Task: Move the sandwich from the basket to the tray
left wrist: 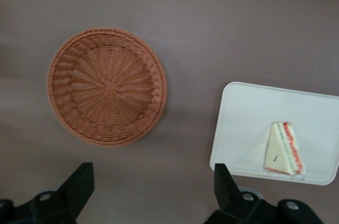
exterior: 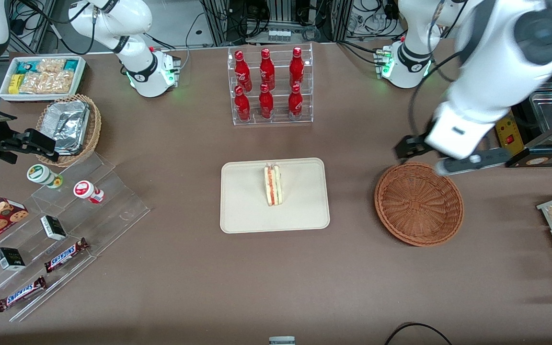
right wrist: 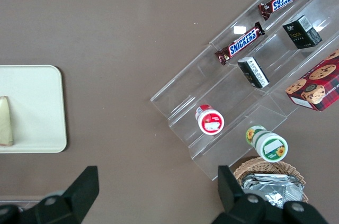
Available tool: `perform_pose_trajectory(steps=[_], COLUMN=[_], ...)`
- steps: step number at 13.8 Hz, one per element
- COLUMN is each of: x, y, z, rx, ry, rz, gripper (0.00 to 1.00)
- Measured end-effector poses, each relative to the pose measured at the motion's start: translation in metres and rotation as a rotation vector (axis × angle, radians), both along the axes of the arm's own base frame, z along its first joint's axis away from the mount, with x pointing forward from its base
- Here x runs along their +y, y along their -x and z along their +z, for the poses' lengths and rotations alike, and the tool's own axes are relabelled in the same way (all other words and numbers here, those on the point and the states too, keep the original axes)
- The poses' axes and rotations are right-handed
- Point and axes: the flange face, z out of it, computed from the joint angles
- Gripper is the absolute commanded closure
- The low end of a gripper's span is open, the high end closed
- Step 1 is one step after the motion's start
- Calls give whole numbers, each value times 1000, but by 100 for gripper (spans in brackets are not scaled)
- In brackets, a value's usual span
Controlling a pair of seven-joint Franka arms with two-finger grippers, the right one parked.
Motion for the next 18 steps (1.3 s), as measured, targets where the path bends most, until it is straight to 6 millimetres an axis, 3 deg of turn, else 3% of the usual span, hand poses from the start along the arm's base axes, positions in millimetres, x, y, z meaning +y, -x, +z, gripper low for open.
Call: perform_pose_trajectory(steps=[4,9,11,15,18], x=[78,144,156,153,155], y=[14,19,20,17,16], z=[13,19,22,40,43], rx=[21,15,8,-30,-36], ry=[1,5,6,3,0], rz=[-69,-129,-126,-130,-128], gripper=[0,0,0,0,0])
